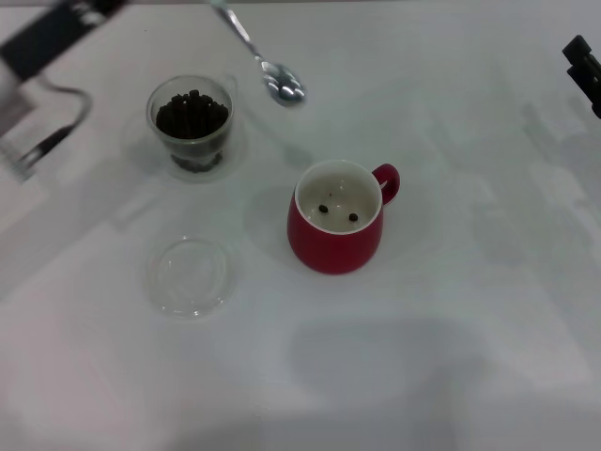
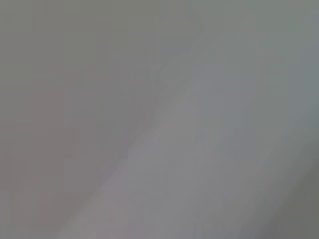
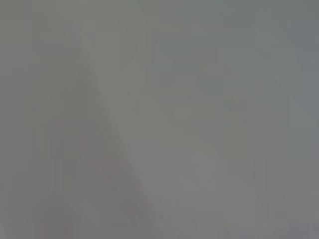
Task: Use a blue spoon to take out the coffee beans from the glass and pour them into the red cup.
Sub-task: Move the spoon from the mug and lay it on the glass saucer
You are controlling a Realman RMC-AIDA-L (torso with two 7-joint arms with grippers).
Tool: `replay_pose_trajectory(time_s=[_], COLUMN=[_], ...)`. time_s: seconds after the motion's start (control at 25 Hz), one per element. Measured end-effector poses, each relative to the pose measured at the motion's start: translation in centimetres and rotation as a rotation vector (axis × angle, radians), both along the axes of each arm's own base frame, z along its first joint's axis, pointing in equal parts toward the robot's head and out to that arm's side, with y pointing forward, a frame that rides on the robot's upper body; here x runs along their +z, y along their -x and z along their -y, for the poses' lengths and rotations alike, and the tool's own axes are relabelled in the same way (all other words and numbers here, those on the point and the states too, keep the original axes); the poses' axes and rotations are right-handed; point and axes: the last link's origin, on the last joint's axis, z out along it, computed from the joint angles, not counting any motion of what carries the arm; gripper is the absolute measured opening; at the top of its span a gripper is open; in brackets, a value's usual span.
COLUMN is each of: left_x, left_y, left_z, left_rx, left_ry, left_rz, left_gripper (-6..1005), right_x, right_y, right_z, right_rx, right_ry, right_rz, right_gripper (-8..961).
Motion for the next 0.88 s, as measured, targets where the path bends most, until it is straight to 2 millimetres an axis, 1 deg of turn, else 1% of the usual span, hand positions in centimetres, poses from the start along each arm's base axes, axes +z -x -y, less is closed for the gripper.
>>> replay_pose_trajectory(time_s=[0.12,0.24,0.32,0.4,0.48,0.6,0.72,0.88], left_x=[1.6,2.3,2.1,1.6,1.1,0.6,-0.3,-2.1], left_y=[4.3,8.8,11.8,13.9,15.0,15.3,15.0,14.6], left_z=[3.1,7.1,9.9,12.2,13.7,14.2,13.8,12.5], left_rx=[0.131,0.274,0.398,0.498,0.552,0.563,0.564,0.568], left_ry=[-0.022,-0.038,-0.047,-0.046,-0.047,-0.055,-0.053,0.003], left_rz=[0.137,0.241,0.279,0.287,0.276,0.247,0.212,0.143], left_gripper=[125,125,125,125,125,124,124,124], right_x=[0.2,0.4,0.6,0.6,0.7,0.7,0.7,0.5], right_y=[0.0,-0.1,-0.2,-0.2,-0.2,-0.3,-0.2,0.2], right_z=[-0.2,-0.3,-0.3,-0.3,-0.3,-0.3,-0.5,-0.5], right_rx=[-0.004,-0.011,-0.015,-0.017,-0.019,-0.021,-0.018,-0.004], right_ry=[-0.012,-0.027,-0.035,-0.038,-0.042,-0.042,-0.041,-0.036], right_rz=[-0.001,-0.004,-0.007,-0.008,-0.009,-0.007,-0.008,-0.019], right_gripper=[858,858,857,857,857,858,858,858])
